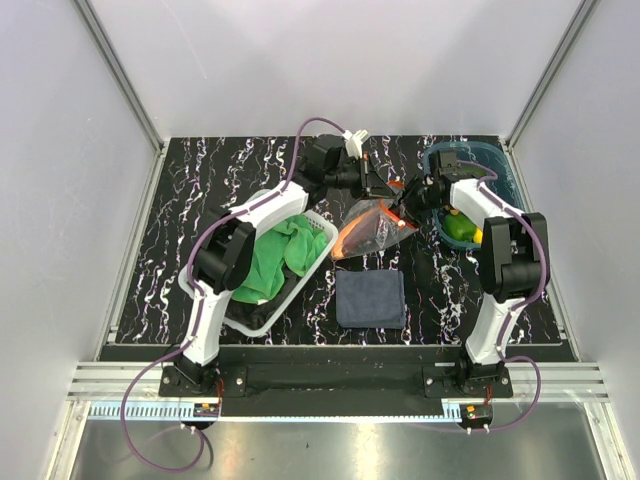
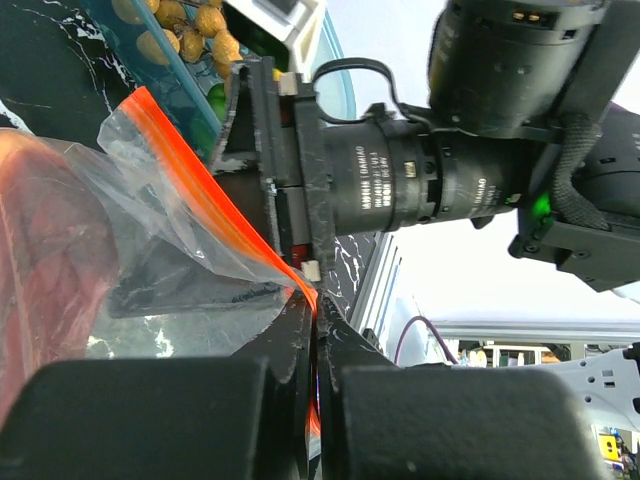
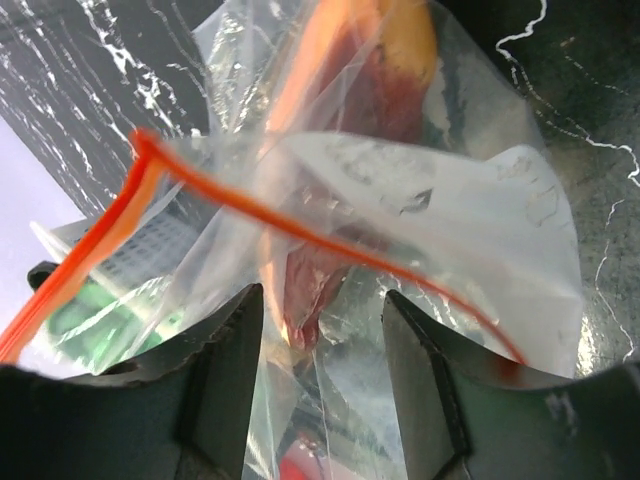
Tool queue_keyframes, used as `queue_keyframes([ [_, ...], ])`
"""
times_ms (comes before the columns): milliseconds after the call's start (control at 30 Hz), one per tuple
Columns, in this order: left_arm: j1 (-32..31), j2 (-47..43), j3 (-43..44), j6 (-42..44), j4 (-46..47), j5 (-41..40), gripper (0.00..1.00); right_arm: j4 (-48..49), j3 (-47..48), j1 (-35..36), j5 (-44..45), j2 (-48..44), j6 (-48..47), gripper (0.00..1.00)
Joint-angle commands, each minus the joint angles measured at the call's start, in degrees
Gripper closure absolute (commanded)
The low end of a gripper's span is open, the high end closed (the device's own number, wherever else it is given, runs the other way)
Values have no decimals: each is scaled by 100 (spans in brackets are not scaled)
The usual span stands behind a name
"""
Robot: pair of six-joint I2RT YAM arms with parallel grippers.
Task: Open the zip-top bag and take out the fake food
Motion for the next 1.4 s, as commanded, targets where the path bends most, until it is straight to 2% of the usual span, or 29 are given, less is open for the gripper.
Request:
queue_keyframes([
  [0, -118, -319, 116, -43, 349, 156, 100, 196, 87, 9, 5, 256, 248, 41],
  [233, -241, -302, 116, -17, 322, 156, 100, 231, 280, 18, 93, 643, 275, 40],
  [467, -268, -319, 64, 53, 252, 173, 100, 572, 781, 9, -29, 977, -400, 45],
  [667, -259, -363, 2, 36, 243, 173, 100, 1504, 606, 18, -600, 837, -385, 44],
  [900, -250, -399, 37, -104, 392, 217, 100, 3620, -351, 18, -1277, 652, 214, 40],
  [1067, -241, -416, -7, -218, 515, 244, 100, 4587, -738, 18, -1630, 722, 283, 40],
  [1267, -241, -451, -138, -377, 744, 288, 100, 5616, -889, 18, -1998, 915, 995, 54],
  [1300, -241, -469, -156, -377, 735, 288, 100, 5705, -880, 27, -2060, 976, 1057, 66],
  [1367, -233, -513, -182, -324, 692, 288, 100, 5733, -880, 18, -2131, 960, 1110, 76],
])
